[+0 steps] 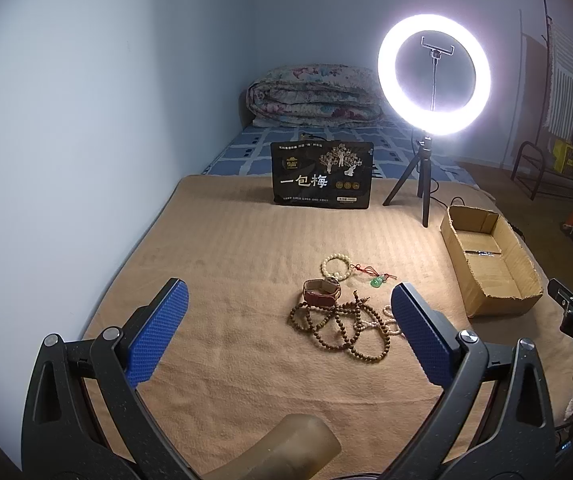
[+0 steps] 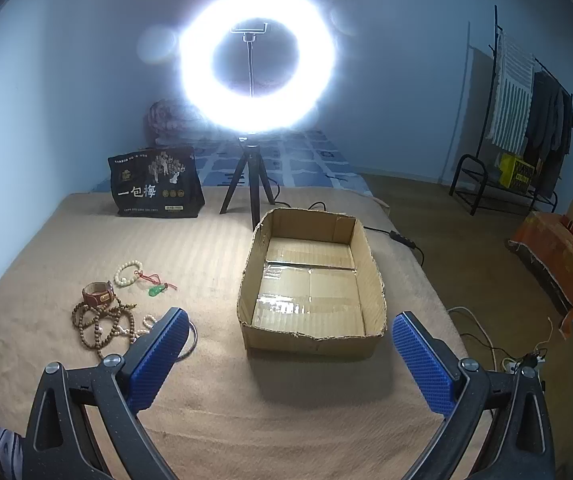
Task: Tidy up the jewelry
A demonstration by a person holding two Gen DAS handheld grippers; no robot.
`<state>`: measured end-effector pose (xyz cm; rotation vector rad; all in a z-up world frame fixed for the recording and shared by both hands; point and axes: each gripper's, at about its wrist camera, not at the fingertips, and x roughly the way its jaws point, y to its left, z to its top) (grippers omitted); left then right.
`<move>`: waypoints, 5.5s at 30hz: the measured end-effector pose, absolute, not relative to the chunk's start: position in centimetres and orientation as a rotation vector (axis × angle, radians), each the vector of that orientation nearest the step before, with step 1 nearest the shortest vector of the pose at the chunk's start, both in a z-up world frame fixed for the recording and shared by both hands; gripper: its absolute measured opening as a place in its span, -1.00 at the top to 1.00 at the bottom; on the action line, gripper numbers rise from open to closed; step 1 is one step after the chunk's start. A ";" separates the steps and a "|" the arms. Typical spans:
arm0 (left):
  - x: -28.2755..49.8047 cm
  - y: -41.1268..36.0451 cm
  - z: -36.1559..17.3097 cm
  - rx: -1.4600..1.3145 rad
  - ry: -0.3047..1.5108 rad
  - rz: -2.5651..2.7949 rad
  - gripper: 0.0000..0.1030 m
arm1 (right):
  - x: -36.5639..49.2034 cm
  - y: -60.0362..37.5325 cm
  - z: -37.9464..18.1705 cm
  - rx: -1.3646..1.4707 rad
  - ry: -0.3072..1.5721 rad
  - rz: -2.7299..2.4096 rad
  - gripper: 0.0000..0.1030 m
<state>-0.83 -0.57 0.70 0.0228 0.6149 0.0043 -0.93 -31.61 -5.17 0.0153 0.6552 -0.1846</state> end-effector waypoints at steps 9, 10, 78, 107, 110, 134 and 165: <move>0.6 0.1 -0.5 0.017 0.631 -0.004 -1.00 | -0.4 -31.5 -5.5 0.025 0.679 -0.167 -0.99; 0.8 0.2 -0.7 0.017 0.635 -0.003 -1.00 | -0.3 -31.5 -5.6 0.026 0.680 -0.164 -0.99; 22.0 1.8 -19.5 -0.295 1.148 -0.286 0.33 | 13.2 -21.6 -20.0 0.064 1.114 0.101 -0.70; 23.1 1.1 -20.2 -0.281 1.144 -0.263 0.82 | 13.5 -21.4 -20.0 0.031 1.085 0.099 -0.42; 22.9 1.3 -20.0 -0.284 1.138 -0.263 0.82 | 13.3 -21.2 -19.4 0.018 1.067 0.103 -0.42; 18.6 -1.9 -14.2 -0.255 1.034 -0.354 0.82 | 10.4 -23.7 -13.5 0.024 0.935 0.115 -0.42; 17.2 -20.9 -9.3 -0.143 0.964 -0.634 0.82 | 15.4 -41.5 -10.5 0.143 0.893 -0.116 -0.42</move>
